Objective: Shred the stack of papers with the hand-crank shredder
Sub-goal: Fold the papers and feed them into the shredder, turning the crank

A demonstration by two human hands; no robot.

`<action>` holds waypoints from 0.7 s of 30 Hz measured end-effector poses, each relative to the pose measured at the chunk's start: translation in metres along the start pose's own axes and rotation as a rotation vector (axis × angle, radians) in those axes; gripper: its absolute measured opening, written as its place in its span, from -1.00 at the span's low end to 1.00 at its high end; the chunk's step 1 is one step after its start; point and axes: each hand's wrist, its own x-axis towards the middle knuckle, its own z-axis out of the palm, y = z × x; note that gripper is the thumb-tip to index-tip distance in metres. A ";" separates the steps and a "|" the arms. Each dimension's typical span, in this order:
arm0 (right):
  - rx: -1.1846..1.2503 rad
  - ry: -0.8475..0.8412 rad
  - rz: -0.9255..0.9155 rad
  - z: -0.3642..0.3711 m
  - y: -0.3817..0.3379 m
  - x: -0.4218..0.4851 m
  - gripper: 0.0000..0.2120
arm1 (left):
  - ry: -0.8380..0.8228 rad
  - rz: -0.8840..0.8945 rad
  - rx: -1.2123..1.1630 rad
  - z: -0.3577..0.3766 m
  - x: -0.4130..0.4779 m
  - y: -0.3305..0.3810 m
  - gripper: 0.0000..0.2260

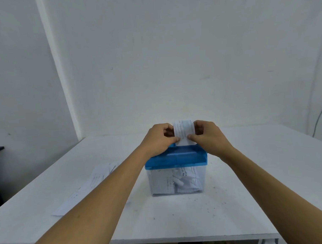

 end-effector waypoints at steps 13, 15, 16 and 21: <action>0.068 0.083 0.036 0.006 0.004 -0.004 -0.80 | 0.013 0.045 0.053 0.002 -0.004 -0.005 -0.85; 0.080 0.094 0.020 0.003 0.003 -0.003 -0.82 | 0.014 0.038 0.034 0.002 -0.003 -0.006 -0.85; 0.082 0.090 0.021 0.002 0.002 -0.003 -0.85 | 0.013 0.034 0.027 0.002 -0.003 -0.006 -0.85; 0.064 0.064 0.026 0.003 0.008 -0.004 -0.89 | 0.000 0.044 0.073 0.003 -0.003 -0.005 -0.84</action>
